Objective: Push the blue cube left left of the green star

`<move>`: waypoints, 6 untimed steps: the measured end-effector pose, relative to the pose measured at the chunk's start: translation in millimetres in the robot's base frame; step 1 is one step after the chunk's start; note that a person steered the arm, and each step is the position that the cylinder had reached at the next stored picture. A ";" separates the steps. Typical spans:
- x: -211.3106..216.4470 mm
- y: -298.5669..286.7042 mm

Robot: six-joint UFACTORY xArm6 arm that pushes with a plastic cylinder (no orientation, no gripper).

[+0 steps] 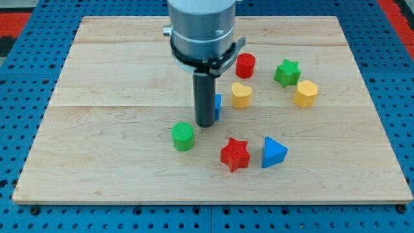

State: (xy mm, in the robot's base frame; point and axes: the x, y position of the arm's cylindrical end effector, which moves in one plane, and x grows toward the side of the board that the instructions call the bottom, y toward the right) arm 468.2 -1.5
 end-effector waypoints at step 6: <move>-71.3 57.0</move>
